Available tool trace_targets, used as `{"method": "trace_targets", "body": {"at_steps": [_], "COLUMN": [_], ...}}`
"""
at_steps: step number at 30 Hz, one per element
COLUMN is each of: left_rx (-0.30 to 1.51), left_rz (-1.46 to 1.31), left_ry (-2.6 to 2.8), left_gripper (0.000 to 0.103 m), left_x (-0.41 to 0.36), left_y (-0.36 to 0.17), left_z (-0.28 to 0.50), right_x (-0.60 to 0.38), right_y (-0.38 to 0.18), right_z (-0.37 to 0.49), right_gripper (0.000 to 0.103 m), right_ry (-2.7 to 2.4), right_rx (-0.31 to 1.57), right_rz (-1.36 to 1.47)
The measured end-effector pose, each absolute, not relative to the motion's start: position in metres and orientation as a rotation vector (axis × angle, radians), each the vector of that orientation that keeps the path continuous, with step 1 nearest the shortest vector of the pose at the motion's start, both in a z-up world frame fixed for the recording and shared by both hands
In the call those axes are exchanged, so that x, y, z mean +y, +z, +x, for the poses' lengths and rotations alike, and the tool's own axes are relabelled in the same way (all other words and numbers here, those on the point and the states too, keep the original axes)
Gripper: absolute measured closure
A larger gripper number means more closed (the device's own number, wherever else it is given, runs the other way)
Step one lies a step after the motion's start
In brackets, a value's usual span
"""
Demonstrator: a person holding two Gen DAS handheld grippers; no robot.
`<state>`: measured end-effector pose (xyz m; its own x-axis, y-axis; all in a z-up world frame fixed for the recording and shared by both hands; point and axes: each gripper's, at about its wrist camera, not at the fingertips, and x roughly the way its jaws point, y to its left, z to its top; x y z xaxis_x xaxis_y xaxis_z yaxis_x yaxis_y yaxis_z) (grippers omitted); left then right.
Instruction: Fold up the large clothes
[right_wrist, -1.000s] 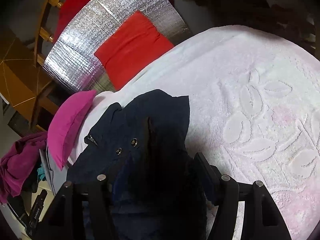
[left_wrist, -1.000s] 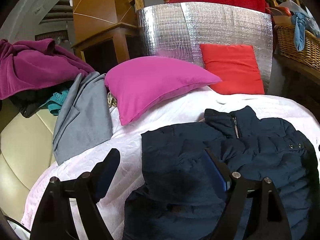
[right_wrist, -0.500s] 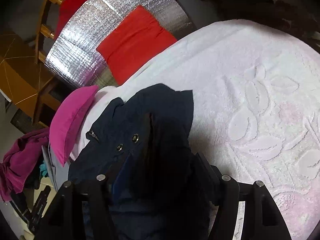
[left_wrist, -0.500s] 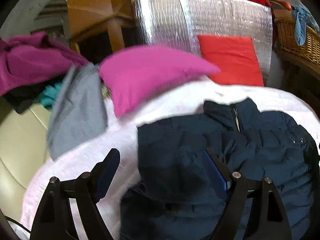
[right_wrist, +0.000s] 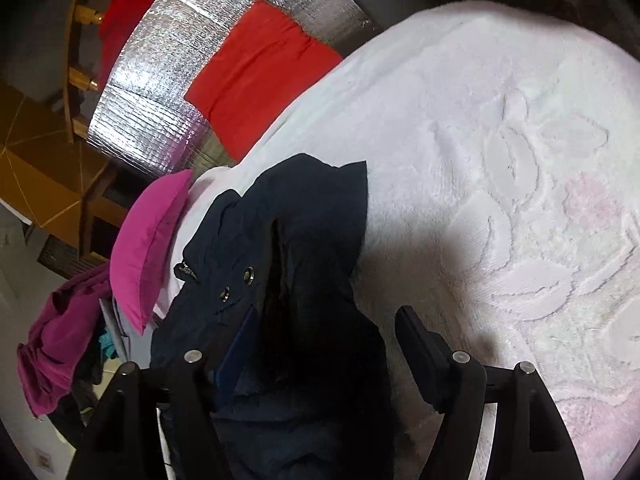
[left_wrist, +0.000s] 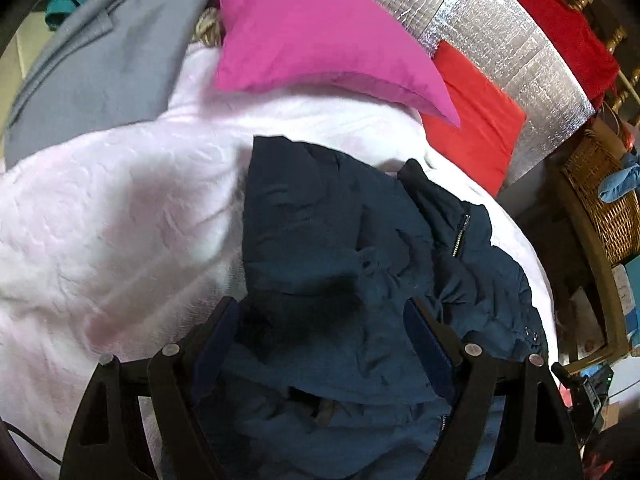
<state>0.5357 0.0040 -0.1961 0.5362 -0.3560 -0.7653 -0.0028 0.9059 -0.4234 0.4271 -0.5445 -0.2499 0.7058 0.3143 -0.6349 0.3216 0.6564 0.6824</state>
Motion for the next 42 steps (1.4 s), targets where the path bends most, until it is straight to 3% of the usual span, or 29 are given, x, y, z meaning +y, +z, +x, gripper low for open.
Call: {"method": "trace_targets", "body": {"at_steps": [7,9,10,11,12,13,18,21,26,30,32,37,42], "left_rx": [1.003,0.998,1.001,1.002,0.999,0.994,0.96,0.955,1.037,1.047,1.039,0.943,0.909], "left_rz": [-0.375,-0.366,-0.353,-0.344,-0.342,-0.339,-0.336,-0.354,-0.282,-0.312,-0.337,-0.356,-0.422], "left_ry": [-0.211,-0.205,-0.194,-0.183,-0.179,-0.175,-0.162,-0.164,-0.118,-0.113,-0.101,-0.138,-0.249], "left_gripper": [0.019,0.03,0.035,0.042,0.048,0.05,0.071,0.076,0.072,0.068,0.067,0.045,0.025], "left_x": [-0.003,-0.004,-0.006,-0.004,-0.004,-0.004,-0.003,0.001,-0.003,0.003,0.009,0.009,-0.006], "left_y": [-0.207,-0.209,-0.211,-0.212,-0.212,-0.212,-0.203,-0.199,-0.216,-0.208,-0.2,-0.165,-0.15], "left_z": [0.542,0.544,0.545,0.545,0.545,0.545,0.543,0.54,0.544,0.54,0.534,0.511,0.492], "right_x": [-0.529,-0.522,-0.516,-0.513,-0.509,-0.506,-0.49,-0.483,-0.491,-0.5,-0.503,-0.512,-0.488], "right_y": [-0.265,-0.264,-0.263,-0.261,-0.261,-0.259,-0.236,-0.218,-0.251,-0.242,-0.23,-0.199,-0.2], "right_z": [0.447,0.452,0.454,0.456,0.458,0.459,0.457,0.452,0.464,0.457,0.449,0.42,0.417], "right_gripper": [0.026,0.025,0.03,0.047,0.057,0.061,0.072,0.073,0.07,0.057,0.04,0.035,0.032], "right_ry": [0.05,0.05,0.042,0.04,0.05,0.045,0.007,-0.022,-0.08,-0.082,-0.086,-0.022,0.204], "right_rx": [0.841,0.836,0.834,0.834,0.842,0.842,0.77,0.699,0.824,0.827,0.798,0.656,0.681], "right_rz": [0.888,0.851,0.815,0.792,0.774,0.765,0.647,0.573,0.614,0.691,0.704,0.812,0.924]}}
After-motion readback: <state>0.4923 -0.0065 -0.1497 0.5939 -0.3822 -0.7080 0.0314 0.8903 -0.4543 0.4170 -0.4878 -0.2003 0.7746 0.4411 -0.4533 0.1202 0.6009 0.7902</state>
